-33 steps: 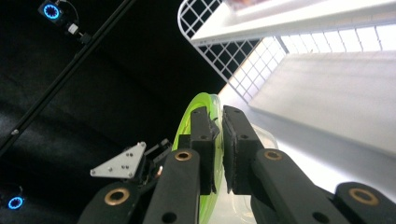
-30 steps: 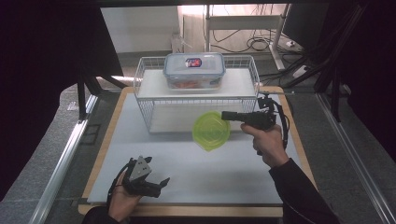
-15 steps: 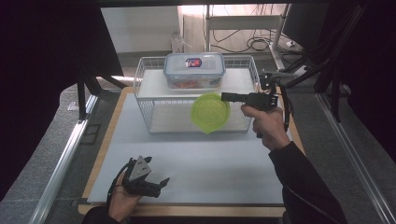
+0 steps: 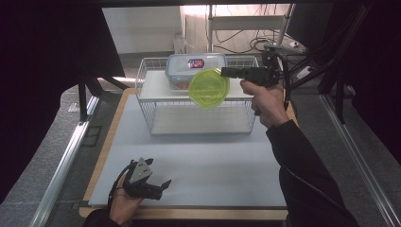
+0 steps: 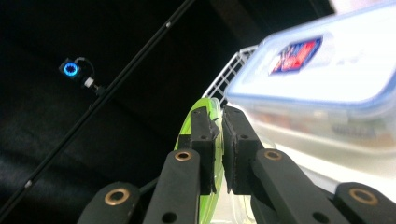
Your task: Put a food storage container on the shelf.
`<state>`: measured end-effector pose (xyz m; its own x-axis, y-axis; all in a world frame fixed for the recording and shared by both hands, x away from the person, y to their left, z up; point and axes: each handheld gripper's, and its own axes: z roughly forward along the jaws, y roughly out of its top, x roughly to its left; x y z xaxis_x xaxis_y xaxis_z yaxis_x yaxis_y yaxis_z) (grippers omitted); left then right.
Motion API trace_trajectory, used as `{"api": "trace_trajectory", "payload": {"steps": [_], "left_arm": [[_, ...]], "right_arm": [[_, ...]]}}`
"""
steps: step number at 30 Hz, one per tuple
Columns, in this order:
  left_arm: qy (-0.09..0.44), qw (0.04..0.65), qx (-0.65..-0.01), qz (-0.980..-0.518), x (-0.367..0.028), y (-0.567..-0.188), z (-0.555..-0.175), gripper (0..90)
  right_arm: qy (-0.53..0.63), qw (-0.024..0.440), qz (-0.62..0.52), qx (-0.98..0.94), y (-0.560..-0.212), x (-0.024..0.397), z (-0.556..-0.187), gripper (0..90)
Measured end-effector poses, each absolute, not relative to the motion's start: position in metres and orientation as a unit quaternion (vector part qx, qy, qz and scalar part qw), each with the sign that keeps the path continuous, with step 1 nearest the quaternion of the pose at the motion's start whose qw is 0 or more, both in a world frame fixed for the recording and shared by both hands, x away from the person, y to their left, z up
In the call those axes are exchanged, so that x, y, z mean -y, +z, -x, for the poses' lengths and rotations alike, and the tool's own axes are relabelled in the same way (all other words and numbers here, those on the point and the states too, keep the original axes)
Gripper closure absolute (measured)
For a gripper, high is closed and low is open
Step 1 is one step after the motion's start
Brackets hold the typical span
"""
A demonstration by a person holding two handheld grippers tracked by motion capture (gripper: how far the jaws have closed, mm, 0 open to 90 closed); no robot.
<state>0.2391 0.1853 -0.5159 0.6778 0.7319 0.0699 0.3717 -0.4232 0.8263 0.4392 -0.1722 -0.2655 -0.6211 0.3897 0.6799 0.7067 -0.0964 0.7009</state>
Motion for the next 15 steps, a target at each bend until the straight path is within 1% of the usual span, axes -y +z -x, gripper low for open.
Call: {"api": "trace_trajectory", "payload": {"steps": [9, 15], "left_arm": [[0.217, 0.418, -0.336, -0.815, -0.185, -0.515, -0.238, 2.8], [0.216, 0.423, -0.336, -0.814, -0.186, -0.515, -0.238, 2.9]], "right_arm": [[-0.624, 0.111, 0.433, 0.641, -0.246, 0.154, -0.466, 83.7], [-0.63, 0.089, 0.456, 0.622, -0.243, 0.146, -0.488, 83.7]]}}
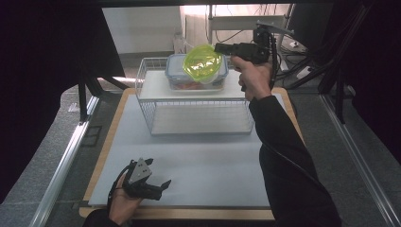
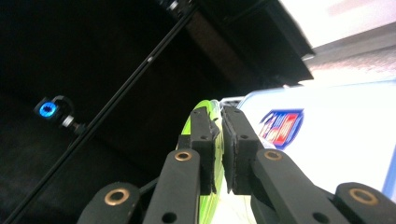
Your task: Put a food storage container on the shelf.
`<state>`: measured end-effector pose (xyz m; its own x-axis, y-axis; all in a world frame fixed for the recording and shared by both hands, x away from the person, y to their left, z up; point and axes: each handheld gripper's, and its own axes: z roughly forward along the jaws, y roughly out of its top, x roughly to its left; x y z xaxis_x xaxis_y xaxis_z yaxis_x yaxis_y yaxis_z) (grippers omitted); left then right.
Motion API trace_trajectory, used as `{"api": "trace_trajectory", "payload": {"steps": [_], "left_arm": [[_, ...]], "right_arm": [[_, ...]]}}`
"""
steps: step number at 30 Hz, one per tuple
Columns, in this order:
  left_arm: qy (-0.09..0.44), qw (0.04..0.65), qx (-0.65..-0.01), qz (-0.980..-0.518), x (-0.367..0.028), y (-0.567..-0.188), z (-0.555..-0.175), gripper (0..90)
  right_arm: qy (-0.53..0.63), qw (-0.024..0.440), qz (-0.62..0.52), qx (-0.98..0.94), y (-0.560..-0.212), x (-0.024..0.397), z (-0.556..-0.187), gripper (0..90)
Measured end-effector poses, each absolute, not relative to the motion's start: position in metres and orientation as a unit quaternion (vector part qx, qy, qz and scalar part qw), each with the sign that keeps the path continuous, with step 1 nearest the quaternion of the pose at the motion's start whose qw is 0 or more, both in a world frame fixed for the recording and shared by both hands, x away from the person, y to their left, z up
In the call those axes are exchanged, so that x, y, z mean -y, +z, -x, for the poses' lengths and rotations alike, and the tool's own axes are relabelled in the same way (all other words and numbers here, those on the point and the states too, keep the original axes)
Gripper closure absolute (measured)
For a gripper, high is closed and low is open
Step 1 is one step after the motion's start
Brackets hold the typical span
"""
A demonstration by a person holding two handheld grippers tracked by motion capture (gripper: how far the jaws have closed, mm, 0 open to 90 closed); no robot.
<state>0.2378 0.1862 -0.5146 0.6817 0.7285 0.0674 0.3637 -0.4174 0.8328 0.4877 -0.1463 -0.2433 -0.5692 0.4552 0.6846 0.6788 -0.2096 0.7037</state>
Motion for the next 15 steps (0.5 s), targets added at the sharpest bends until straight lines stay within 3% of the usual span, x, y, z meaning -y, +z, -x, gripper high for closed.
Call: {"api": "trace_trajectory", "payload": {"steps": [13, 15], "left_arm": [[0.213, 0.424, -0.331, -0.815, -0.186, -0.514, -0.237, 2.8], [0.214, 0.424, -0.33, -0.816, -0.186, -0.514, -0.237, 2.9]], "right_arm": [[-0.641, 0.07, 0.498, 0.58, -0.256, 0.151, -0.522, 82.7], [-0.632, 0.042, 0.5, 0.591, -0.256, 0.15, -0.522, 80.6]]}}
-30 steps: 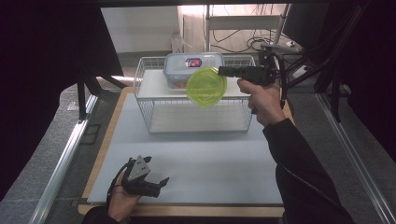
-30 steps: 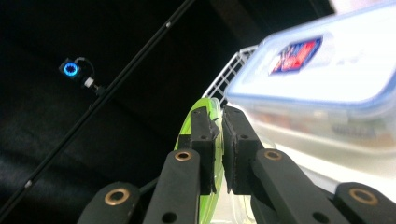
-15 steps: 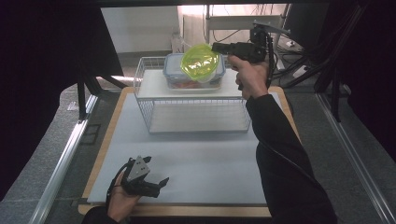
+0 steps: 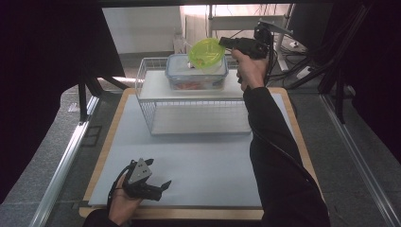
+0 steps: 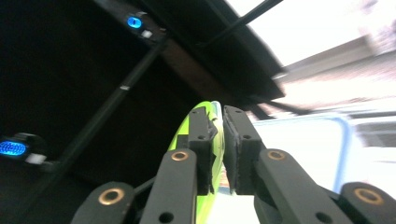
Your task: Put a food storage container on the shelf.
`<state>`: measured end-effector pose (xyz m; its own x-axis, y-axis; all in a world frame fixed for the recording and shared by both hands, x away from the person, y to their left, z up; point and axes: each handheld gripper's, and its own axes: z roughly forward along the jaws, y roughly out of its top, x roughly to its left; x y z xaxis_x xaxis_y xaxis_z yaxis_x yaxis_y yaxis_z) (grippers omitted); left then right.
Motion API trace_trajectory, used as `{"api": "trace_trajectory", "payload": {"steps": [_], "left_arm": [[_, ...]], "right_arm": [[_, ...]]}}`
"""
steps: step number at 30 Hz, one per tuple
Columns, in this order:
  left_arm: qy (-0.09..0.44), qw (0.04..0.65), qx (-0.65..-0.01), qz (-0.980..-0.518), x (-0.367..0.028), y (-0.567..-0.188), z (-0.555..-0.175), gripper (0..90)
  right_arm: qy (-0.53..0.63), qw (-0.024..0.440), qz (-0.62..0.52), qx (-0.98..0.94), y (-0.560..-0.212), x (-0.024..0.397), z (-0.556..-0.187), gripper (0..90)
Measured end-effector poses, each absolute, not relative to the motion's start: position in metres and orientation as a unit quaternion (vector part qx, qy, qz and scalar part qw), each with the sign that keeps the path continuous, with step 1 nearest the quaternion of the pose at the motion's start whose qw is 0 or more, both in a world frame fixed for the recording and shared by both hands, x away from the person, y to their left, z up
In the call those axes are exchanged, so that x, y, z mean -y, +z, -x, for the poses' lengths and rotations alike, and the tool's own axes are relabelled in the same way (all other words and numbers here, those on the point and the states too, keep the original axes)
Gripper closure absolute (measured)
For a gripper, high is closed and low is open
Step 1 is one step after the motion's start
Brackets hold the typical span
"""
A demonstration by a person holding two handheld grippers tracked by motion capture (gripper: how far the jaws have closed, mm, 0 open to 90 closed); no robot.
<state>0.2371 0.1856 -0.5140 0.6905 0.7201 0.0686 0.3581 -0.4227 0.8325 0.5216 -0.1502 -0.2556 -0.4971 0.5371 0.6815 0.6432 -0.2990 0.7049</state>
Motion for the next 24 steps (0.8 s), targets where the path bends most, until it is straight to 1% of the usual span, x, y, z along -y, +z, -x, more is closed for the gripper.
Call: {"api": "trace_trajectory", "payload": {"steps": [2, 4, 12, 15, 19, 22, 24], "left_arm": [[0.213, 0.423, -0.33, -0.817, -0.185, -0.514, -0.237, 2.9], [0.212, 0.421, -0.329, -0.818, -0.185, -0.515, -0.237, 2.9], [0.213, 0.42, -0.328, -0.819, -0.184, -0.515, -0.237, 2.9], [0.211, 0.419, -0.326, -0.82, -0.184, -0.515, -0.237, 2.9], [0.211, 0.419, -0.326, -0.821, -0.183, -0.515, -0.237, 2.9], [0.211, 0.418, -0.326, -0.821, -0.183, -0.515, -0.237, 2.9], [0.211, 0.417, -0.326, -0.822, -0.183, -0.515, -0.237, 2.9]], "right_arm": [[-0.621, 0.018, 0.5, 0.603, -0.255, 0.15, -0.521, 78.9], [-0.621, 0.017, 0.505, 0.6, -0.257, 0.151, -0.52, 75.5], [-0.604, -0.012, 0.509, 0.612, -0.263, 0.154, -0.521, 65.0], [-0.603, -0.033, 0.502, 0.619, -0.262, 0.155, -0.52, 56.8], [-0.595, -0.061, 0.487, 0.637, -0.26, 0.158, -0.518, 41.8], [-0.589, -0.085, 0.473, 0.649, -0.258, 0.163, -0.513, 38.6], [-0.584, -0.101, 0.465, 0.658, -0.256, 0.167, -0.507, 38.5]]}}
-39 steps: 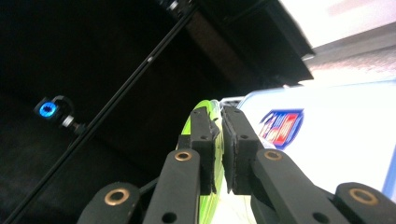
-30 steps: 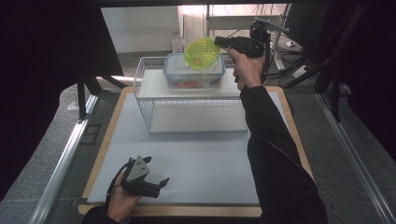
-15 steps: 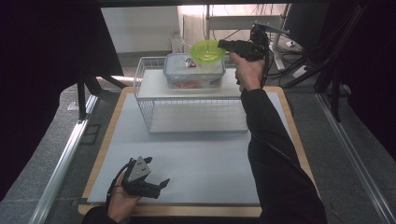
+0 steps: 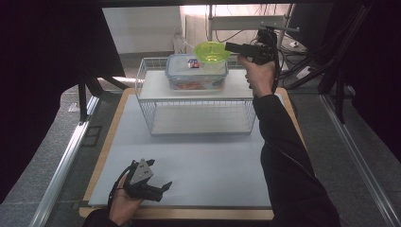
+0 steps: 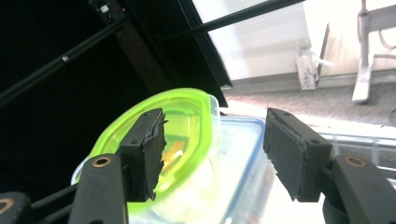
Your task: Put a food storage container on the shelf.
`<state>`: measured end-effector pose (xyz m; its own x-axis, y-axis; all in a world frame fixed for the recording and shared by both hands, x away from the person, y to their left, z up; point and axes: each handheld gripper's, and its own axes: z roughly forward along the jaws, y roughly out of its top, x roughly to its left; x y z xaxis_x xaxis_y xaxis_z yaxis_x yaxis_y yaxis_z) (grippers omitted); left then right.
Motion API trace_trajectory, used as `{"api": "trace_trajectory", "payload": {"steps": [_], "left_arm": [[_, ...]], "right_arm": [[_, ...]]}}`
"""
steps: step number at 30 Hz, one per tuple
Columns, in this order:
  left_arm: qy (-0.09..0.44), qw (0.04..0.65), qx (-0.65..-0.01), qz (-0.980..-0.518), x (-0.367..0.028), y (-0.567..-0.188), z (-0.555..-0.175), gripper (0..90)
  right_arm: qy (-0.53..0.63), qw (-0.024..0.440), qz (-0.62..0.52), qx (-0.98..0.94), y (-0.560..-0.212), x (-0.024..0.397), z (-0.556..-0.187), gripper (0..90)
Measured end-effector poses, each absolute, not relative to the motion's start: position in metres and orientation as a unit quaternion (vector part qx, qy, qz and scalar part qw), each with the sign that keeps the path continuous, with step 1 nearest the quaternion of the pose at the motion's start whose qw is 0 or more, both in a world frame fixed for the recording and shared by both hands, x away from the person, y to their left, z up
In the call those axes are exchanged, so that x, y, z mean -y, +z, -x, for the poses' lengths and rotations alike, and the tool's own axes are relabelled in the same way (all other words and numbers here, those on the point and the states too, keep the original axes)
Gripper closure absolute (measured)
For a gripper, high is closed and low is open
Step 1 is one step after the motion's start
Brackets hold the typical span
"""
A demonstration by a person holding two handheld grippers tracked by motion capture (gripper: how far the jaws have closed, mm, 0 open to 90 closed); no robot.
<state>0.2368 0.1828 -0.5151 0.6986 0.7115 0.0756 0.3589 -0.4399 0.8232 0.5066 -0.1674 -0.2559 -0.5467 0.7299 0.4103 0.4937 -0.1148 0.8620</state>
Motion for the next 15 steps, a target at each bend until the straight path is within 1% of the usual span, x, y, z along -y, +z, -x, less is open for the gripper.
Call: {"api": "trace_trajectory", "payload": {"steps": [4, 5, 6, 8, 10, 11, 13, 15], "left_arm": [[0.211, 0.415, -0.324, -0.824, -0.182, -0.516, -0.237, 2.9], [0.212, 0.415, -0.324, -0.824, -0.181, -0.516, -0.237, 2.9], [0.213, 0.415, -0.324, -0.823, -0.181, -0.516, -0.237, 2.9], [0.213, 0.415, -0.325, -0.823, -0.182, -0.516, -0.237, 2.9], [0.214, 0.415, -0.325, -0.822, -0.182, -0.515, -0.237, 2.9], [0.215, 0.416, -0.325, -0.822, -0.182, -0.515, -0.237, 2.9], [0.215, 0.416, -0.325, -0.822, -0.182, -0.515, -0.236, 2.9], [0.215, 0.416, -0.325, -0.821, -0.182, -0.515, -0.236, 2.9]], "right_arm": [[0.58, 0.127, -0.457, -0.662, -0.255, 0.174, -0.493, 38.7], [0.578, 0.142, -0.454, -0.663, -0.255, 0.176, -0.487, 40.6], [0.577, 0.153, -0.451, -0.663, -0.255, 0.177, -0.483, 44.7], [0.572, 0.165, -0.445, -0.669, -0.256, 0.179, -0.475, 49.3], [0.563, 0.171, -0.435, -0.681, -0.259, 0.179, -0.469, 58.8], [0.552, 0.179, -0.429, -0.692, -0.262, 0.177, -0.465, 60.5], [0.537, 0.185, -0.416, -0.71, -0.266, 0.174, -0.462, 72.3], [0.53, 0.188, -0.408, -0.72, -0.27, 0.169, -0.46, 82.2]]}}
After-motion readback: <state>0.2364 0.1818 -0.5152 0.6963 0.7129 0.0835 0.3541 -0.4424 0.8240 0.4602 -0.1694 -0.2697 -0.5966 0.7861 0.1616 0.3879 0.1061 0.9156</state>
